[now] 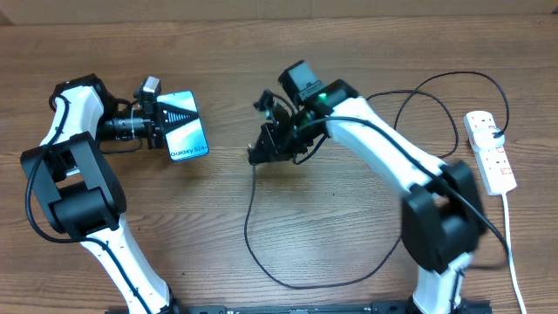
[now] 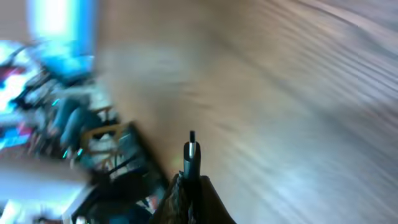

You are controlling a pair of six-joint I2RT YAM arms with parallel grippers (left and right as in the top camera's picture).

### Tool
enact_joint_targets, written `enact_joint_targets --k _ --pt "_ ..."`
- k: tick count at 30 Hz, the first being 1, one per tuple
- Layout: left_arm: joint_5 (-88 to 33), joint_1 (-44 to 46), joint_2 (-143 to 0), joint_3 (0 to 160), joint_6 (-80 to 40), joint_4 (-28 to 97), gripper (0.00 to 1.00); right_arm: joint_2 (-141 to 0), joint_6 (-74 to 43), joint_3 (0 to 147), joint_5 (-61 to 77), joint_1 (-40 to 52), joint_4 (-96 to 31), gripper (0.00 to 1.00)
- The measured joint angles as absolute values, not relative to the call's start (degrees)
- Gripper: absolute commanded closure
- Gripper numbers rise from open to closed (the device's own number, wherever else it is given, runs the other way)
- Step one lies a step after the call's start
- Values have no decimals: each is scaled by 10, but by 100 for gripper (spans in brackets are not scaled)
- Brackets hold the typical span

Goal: Plug charger to phone and switch on socket

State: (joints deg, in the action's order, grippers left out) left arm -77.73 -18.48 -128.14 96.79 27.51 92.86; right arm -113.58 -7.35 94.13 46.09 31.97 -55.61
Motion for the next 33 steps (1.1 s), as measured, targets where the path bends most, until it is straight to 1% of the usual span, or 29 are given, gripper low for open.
enact_joint_targets --k 2,5,11,14,18,22,28,33 --pt "-813 -185 -1280 968 314 960 96 -1110 -48 942 501 320 -555 96" --pt "-845 -181 -1277 968 347 965 96 -1099 -11 944 569 320 -552 96" --pt "-869 -160 -1276 968 356 966 95 -1103 11 944 620 335 -531 96" --pt "-872 -146 -1276 968 350 966 96 -1103 -5 944 628 353 -497 96" --pt "-877 -137 -1276 968 329 967 96 -1103 -61 943 626 373 -455 96" --pt "-879 -137 -1276 968 312 966 96 -1103 -102 943 625 375 -445 96" --pt "-879 -137 -1276 968 292 967 96 -1103 -128 943 611 376 -444 96" --pt "-879 -137 -1276 968 286 967 96 -1105 -156 943 592 387 -399 96"
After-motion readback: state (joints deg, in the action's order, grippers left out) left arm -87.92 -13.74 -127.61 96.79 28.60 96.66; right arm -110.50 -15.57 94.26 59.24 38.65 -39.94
